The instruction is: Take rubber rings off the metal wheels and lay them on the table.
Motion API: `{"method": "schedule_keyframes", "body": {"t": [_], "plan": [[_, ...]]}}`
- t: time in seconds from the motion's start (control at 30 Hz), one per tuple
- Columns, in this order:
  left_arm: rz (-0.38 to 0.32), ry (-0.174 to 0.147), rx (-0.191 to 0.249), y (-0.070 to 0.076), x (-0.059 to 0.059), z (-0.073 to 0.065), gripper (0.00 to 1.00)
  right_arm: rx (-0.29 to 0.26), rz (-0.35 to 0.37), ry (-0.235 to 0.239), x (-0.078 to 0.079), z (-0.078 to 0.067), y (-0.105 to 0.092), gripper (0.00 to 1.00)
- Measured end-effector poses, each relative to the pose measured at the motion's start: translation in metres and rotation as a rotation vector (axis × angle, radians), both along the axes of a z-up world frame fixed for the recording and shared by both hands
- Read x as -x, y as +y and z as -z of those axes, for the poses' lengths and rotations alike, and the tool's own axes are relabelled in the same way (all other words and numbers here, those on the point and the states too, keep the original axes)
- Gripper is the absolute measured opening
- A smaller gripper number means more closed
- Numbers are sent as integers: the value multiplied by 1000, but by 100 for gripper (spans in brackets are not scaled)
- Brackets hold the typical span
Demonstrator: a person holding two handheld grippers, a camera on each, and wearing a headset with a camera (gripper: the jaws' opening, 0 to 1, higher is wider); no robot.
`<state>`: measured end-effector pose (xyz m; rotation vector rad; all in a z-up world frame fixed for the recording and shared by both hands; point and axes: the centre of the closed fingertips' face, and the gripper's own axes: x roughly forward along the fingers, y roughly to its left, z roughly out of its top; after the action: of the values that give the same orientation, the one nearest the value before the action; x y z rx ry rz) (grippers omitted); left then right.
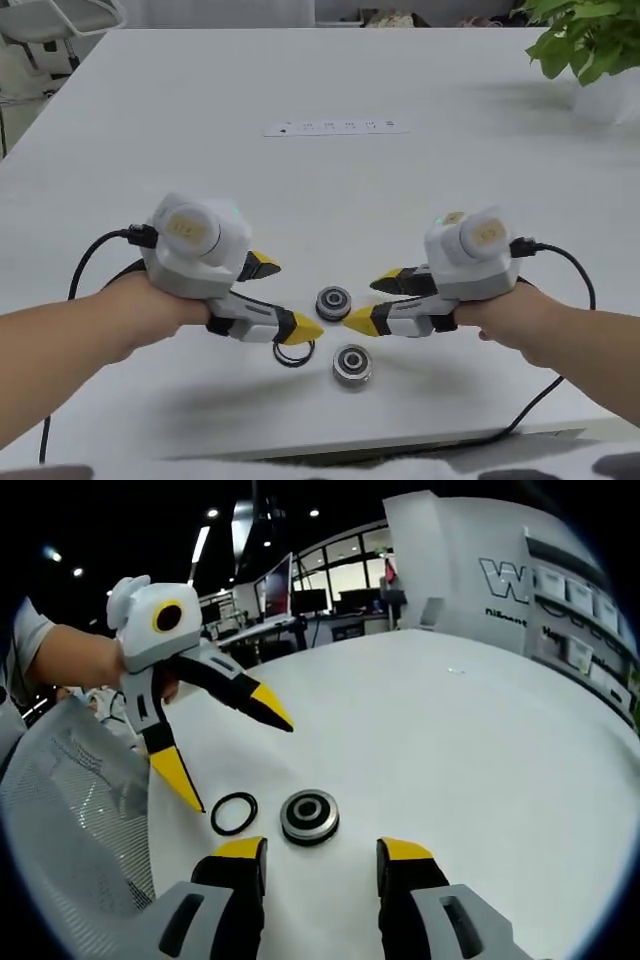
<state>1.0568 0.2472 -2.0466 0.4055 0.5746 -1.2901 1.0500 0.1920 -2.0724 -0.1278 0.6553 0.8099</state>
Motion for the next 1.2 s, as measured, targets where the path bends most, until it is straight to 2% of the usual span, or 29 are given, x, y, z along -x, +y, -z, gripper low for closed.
{"method": "schedule_keyframes", "body": {"t": [0.23,0.4,0.53,1.0,1.2], "plan": [[19,9,-8,-9,2,5,52,9,-9,-1,1,2,1,43],[39,14,-17,-16,4,8,45,16,-20,-5,2,3,2,43],[54,14,-23,-22,6,10,43,19,-28,-5,3,4,3,43],[99,4,-65,-37,5,16,30,26,-37,-6,5,6,3,44],[88,7,-67,-41,2,19,25,23,-32,-10,4,5,1,43]]}}
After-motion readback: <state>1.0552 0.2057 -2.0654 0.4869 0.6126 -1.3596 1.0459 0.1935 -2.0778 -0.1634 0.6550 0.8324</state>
